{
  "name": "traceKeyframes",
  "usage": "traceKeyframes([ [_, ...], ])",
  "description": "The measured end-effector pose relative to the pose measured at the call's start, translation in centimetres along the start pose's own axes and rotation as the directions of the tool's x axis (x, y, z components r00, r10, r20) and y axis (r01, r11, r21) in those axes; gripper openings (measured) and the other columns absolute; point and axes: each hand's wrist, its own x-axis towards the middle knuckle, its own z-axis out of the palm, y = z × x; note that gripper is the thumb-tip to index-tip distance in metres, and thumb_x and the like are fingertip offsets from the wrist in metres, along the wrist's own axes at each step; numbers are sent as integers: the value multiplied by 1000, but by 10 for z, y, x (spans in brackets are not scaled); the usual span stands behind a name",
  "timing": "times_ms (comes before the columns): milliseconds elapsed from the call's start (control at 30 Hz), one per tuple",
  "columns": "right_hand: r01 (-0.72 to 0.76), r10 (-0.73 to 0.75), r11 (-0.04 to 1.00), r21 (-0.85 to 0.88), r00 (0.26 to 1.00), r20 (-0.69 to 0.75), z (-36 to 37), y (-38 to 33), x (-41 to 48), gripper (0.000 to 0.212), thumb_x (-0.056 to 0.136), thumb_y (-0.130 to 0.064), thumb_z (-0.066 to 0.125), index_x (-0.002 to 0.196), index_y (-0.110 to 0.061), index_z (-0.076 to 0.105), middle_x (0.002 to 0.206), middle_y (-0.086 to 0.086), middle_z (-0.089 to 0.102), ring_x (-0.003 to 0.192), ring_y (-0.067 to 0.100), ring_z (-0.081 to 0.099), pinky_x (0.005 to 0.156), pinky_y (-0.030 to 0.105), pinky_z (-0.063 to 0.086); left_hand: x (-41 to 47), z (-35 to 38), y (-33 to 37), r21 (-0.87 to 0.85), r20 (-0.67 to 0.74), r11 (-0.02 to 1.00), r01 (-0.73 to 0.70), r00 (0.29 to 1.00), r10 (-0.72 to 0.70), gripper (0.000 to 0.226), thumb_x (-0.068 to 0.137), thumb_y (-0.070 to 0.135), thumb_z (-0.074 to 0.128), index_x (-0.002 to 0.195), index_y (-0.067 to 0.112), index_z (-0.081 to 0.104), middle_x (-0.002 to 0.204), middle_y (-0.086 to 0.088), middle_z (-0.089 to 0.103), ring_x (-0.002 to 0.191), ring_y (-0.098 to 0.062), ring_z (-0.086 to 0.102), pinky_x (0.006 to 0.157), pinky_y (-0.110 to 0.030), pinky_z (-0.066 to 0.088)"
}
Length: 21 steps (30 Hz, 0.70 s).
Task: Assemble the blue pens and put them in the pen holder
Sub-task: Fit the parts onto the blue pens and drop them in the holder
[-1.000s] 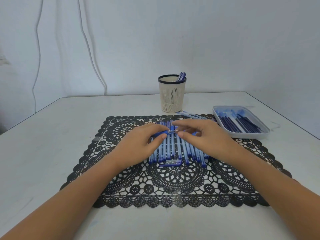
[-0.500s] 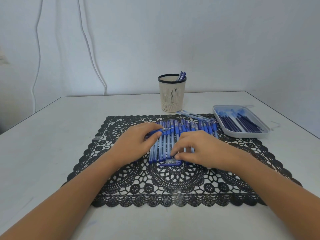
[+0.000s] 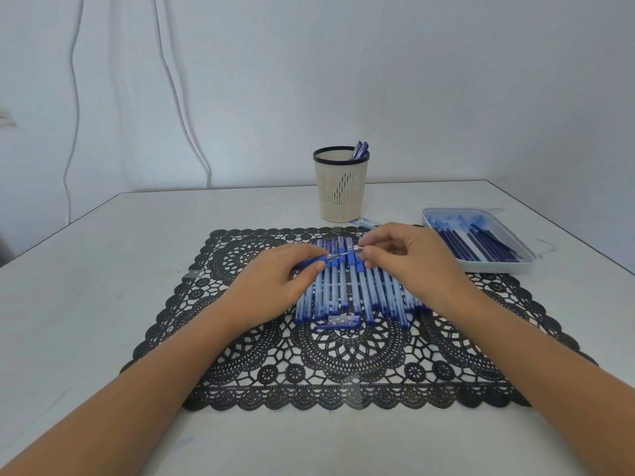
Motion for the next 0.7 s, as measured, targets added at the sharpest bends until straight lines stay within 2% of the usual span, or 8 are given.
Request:
traceKeyframes([
  [167,3,-4,999,33,999,34,1,1,0,13,85,-10,64,84,-23,67,74,-7,68,65,-5,62,64,4,45,0,1,0,4,-8,1000,-28,1000,28,29,94,35,48,115,22,62,91,26,54,83,15,50,71,-3,35],
  [300,29,-31,999,38,998,61,2,-1,-2,18,84,-11,64,80,-28,65,72,-9,68,66,-5,62,65,5,46,-1,1,1,3,-7,999,-39,999,39,31,93,36,47,116,21,62,97,21,58,85,6,54,74,-5,38],
  [500,43,-45,999,32,995,87,6,1,-3,12,87,-15,62,82,-26,65,74,-7,68,68,-2,63,71,9,49,-1,3,7,13,-15,994,-104,994,105,36,90,39,44,114,19,63,92,19,56,78,13,51,68,-5,36],
  [600,58,-49,994,-95,994,96,9,1,-4,15,92,-24,54,79,-26,62,73,-6,66,66,2,62,71,16,50,-1,3,9,18,-23,993,-115,993,116,36,91,39,44,113,18,63,89,20,55,77,15,50,68,-5,35],
  [700,80,-59,965,-251,994,91,9,1,-5,29,96,-34,43,75,-21,60,71,-6,64,66,6,59,70,24,47,-1,4,10,40,-3,992,-121,993,121,39,91,45,41,113,22,62,89,20,55,78,13,50,67,-7,34],
])
